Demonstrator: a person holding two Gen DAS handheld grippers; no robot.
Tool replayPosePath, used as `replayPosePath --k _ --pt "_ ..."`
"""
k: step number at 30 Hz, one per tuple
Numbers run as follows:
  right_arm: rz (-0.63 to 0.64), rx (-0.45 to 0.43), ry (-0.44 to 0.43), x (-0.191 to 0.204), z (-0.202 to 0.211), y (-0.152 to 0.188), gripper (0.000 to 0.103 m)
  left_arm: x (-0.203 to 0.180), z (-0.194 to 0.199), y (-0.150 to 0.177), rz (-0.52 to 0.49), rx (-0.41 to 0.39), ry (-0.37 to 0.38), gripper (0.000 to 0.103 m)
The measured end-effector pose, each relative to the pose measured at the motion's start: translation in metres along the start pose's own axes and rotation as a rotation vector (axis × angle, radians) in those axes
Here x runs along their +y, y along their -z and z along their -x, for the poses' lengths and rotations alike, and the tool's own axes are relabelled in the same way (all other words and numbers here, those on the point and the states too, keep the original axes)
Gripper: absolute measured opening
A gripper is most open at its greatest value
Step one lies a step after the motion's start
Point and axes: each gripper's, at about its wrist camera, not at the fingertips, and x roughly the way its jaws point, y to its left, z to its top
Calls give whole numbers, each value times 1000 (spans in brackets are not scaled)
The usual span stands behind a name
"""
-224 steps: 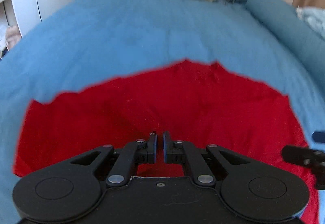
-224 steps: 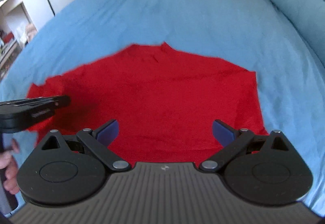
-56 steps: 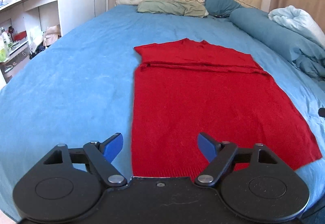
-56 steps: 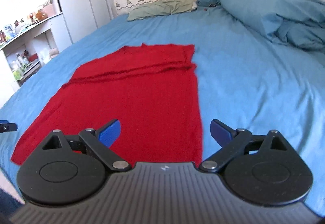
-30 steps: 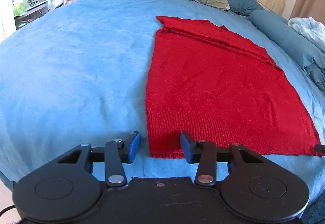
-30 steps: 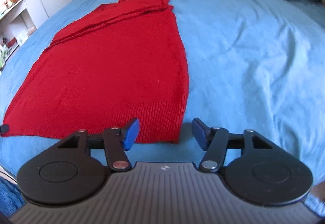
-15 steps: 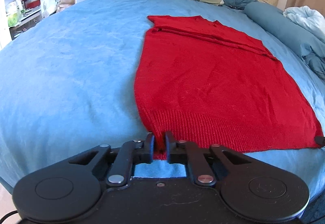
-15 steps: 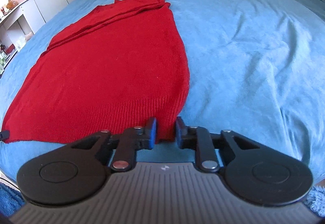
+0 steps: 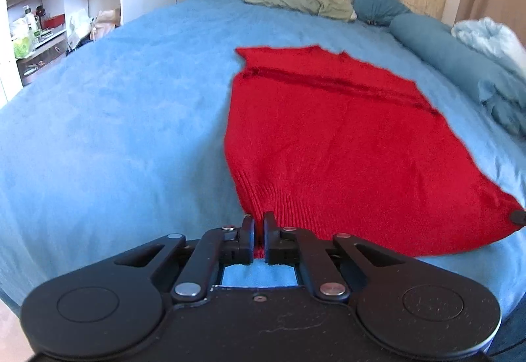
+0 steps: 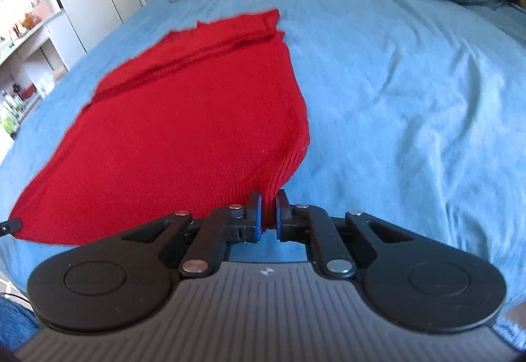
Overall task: Fold small clothes
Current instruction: 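Lift the hem with both tools and fold it over toward the collar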
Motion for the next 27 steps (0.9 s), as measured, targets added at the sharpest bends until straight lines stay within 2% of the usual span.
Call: replayPosePath --k 5,9,12,14,16,18,20,23,25,27 --pt "2 -72 -73 11 19 -46 23 -12 23 -52 -36 -111 29 5" --pt "13 -141 -138 22 14 -121 23 -18 8 -133 -35 -183 32 5" --pt "-5 -186 -162 28 -11 -195 23 -30 -26 -206 -61 -254 -17 5" --pt "-18 -209 -164 30 -38 -243 23 -39 -62 -256 -79 -258 -59 5" --pt "-7 -217 -119 33 -82 -290 23 -50 -111 -300 -82 -248 -102 5" --pt "-6 -193 -93 34 -135 -323 23 -57 -162 -326 -90 -231 -148 5" --pt "-8 -156 -65 32 -198 -345 23 -63 -222 -340 -79 -196 -174 5" --pt "-10 -91 -42 25 -283 -348 23 -58 -308 -333 -29 -103 -202 5" --pt "-36 -48 -22 17 -330 -341 23 -55 -354 -320 -27 -42 -221 5" --pt "-61 -27 -9 9 -358 -335 23 -48 -375 -312 -28 -13 -239 5"
